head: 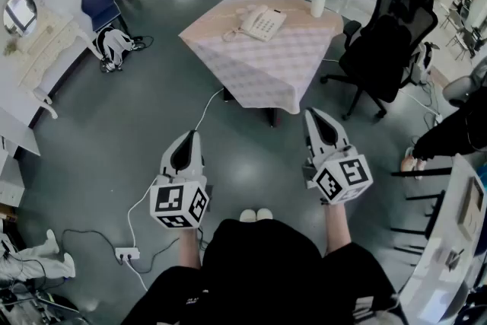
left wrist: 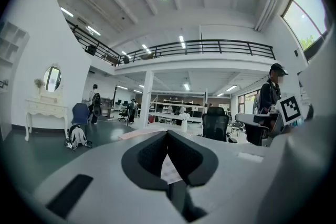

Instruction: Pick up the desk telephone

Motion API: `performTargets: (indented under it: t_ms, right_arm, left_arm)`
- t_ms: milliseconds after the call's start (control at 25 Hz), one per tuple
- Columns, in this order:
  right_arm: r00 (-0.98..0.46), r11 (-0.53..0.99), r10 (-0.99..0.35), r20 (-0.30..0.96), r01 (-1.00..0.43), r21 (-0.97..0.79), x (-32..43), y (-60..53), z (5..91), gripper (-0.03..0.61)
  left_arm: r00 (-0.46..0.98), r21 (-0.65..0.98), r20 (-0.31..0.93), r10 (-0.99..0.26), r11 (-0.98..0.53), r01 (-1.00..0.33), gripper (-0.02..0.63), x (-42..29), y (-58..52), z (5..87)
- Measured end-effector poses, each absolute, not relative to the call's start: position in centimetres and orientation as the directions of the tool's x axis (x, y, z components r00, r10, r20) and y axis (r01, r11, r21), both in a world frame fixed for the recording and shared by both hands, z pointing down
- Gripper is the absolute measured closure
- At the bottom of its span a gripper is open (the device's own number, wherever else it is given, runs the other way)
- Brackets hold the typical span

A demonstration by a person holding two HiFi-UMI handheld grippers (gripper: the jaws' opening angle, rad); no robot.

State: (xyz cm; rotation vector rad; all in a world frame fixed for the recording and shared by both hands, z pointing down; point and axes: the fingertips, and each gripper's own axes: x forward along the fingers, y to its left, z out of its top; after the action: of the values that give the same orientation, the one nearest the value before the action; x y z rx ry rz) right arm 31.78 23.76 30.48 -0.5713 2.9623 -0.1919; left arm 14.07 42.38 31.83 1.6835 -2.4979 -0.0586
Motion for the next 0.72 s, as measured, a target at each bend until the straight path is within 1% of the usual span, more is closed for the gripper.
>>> performTargets:
  t_ms: [400,720]
  right_arm:
    - [-0.921,0.919,-0.378,-0.097,-0.36,-0.162,32.9,22.1,30.6,0.586]
    - [-0.925,0.919,-0.368,-0.096,-0.346,-0.187,33.3,20.2,31.8,0.586]
  left_arm:
    - [-0.378,0.102,0.088,-0.922,0.386,-0.917,0.615,15.2,41.2,31.8]
    - [-0.401,0.131,0.097,-0.911,0.411,-0.902,0.615,15.8,39.9,32.7]
